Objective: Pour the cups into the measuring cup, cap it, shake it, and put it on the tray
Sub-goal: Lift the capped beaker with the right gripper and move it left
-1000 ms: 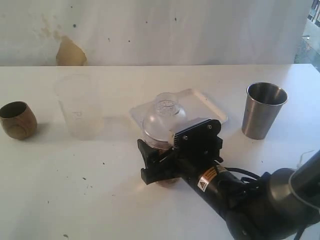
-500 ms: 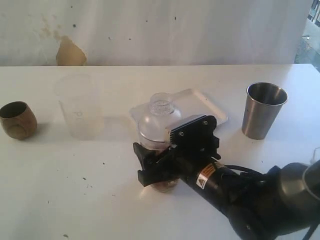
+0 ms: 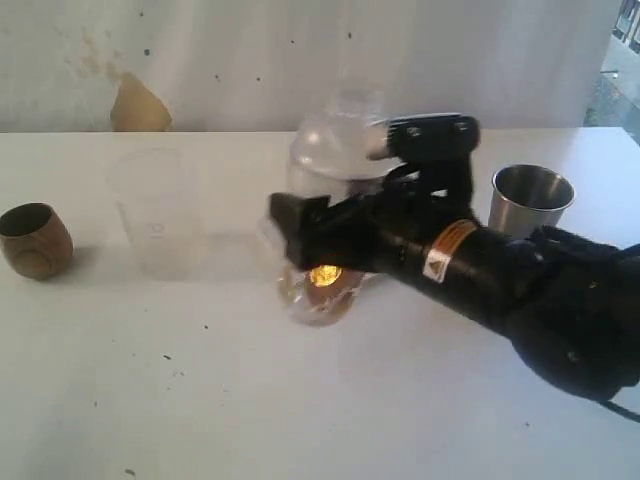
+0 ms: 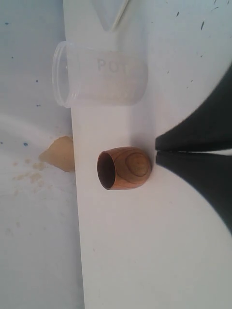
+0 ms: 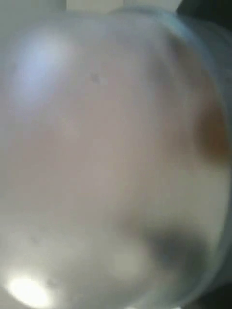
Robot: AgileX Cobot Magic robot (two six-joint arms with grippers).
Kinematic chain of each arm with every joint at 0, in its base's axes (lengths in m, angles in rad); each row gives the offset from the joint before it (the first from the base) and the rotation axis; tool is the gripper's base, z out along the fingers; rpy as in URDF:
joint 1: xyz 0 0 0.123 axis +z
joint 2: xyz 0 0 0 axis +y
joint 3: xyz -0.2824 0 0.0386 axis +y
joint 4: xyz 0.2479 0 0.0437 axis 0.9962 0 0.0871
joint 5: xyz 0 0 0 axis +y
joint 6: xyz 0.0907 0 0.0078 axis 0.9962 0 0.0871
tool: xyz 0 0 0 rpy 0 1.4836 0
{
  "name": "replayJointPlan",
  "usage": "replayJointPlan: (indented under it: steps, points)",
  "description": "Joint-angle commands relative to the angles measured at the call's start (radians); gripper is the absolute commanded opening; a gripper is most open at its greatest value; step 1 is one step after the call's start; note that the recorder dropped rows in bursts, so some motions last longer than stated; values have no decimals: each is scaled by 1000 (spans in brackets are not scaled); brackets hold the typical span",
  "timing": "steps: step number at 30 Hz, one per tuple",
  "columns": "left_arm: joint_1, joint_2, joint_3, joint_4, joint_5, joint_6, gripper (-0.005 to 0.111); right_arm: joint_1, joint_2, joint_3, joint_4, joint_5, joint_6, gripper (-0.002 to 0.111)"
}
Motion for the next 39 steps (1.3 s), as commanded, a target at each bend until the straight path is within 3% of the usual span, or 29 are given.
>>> replayJointPlan:
  steps: [1,2,4,7,11,12,13,14,15,16,18,19,21,23,24,25,26,27,28,29,30,32,39]
  points:
    - [-1,-5,3,3,-10,1,0,94,-27,-63,-144,89,-1,0]
    - [-1,-5,3,3,-10,1,0,87,-19,-73,88,106,-191,0]
    - [-1,-5,3,3,-10,1,0,77,-18,-83,266,122,-315,0]
    - [-1,-5,3,3,-10,1,0,144,-51,-85,41,151,-272,0]
    - [-1,-5,3,3,-10,1,0,92,-34,-94,425,107,-490,0]
    - [-1,-5,3,3,-10,1,0,88,-36,-94,388,128,-469,0]
    - [-1,-5,3,3,-10,1,0,143,-64,-94,131,179,-352,0]
    - [-1,-5,3,3,-10,1,0,172,-68,-92,74,172,-373,0]
    - [-1,-5,3,3,-10,1,0,146,-56,-90,349,112,-554,0]
    - [-1,-5,3,3,-10,1,0,121,-49,-90,502,74,-592,0]
    - [-1,-5,3,3,-10,1,0,145,-74,-90,218,127,-445,0]
    - [-1,-5,3,3,-10,1,0,171,-78,-90,191,92,-482,0]
    - [-1,-5,3,3,-10,1,0,105,-63,-90,536,31,-569,0]
    - [-1,-5,3,3,-10,1,0,148,-89,-90,122,97,-373,0]
    - [-1,-5,3,3,-10,1,0,145,-80,-90,227,57,-457,0]
    - [-1,-5,3,3,-10,1,0,116,-62,-90,471,-9,-515,0]
    - [-1,-5,3,3,-10,1,0,106,-60,-93,437,-4,-442,0]
    - [-1,-5,3,3,-10,1,0,124,-66,-98,170,32,-361,0]
    - [-1,-5,3,3,-10,1,0,134,-56,-105,190,31,-410,0]
    - [-1,-5,3,3,-10,1,0,113,-36,-116,439,8,-506,0]
    - [-1,-5,3,3,-10,1,0,92,-29,-131,486,35,-565,0]
    - [-1,-5,3,3,-10,1,0,90,-27,-153,385,117,-620,0]
    - [-1,-5,3,3,-10,1,0,1,66,-304,390,171,-672,0]
